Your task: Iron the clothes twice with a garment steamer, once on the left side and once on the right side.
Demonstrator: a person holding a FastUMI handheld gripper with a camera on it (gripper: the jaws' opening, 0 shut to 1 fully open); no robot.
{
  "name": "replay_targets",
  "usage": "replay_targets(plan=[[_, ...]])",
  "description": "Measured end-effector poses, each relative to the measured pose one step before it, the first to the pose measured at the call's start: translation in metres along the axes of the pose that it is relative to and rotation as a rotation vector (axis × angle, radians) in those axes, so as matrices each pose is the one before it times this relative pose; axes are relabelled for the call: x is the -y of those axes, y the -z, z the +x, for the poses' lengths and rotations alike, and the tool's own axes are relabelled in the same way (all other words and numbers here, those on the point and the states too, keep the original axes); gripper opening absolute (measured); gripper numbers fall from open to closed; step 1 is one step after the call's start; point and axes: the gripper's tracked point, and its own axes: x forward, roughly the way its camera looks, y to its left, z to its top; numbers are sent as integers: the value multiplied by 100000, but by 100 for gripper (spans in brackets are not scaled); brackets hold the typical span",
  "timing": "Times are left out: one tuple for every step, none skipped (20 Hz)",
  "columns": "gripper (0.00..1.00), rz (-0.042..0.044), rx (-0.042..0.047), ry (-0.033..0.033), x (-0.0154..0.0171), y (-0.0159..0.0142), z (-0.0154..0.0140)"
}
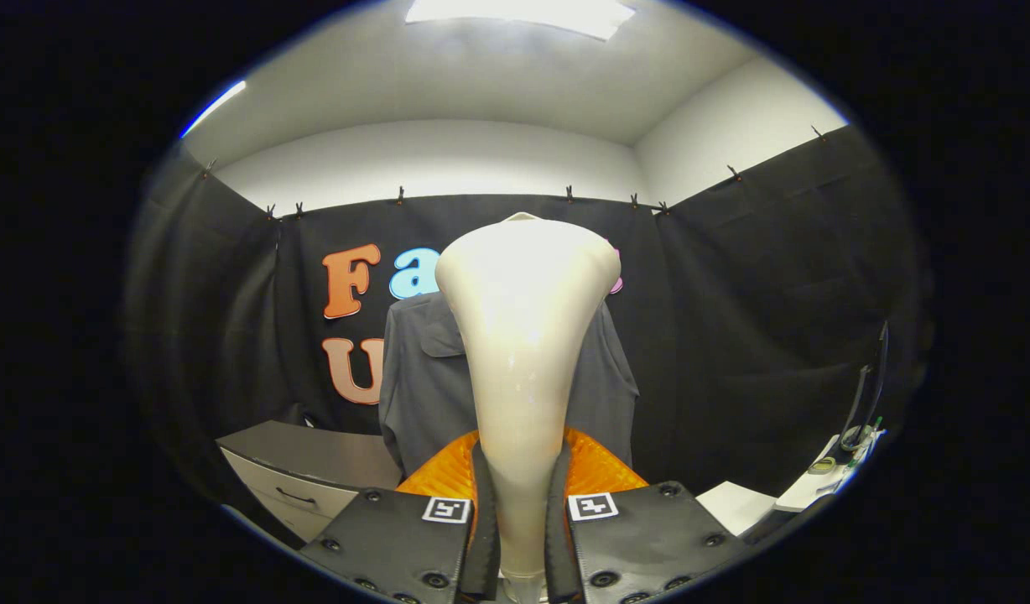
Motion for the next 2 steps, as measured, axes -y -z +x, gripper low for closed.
replay_targets(plan=[[29, 6, 17, 210, 163, 79, 66], [29, 237, -135, 122, 86, 68, 159]])
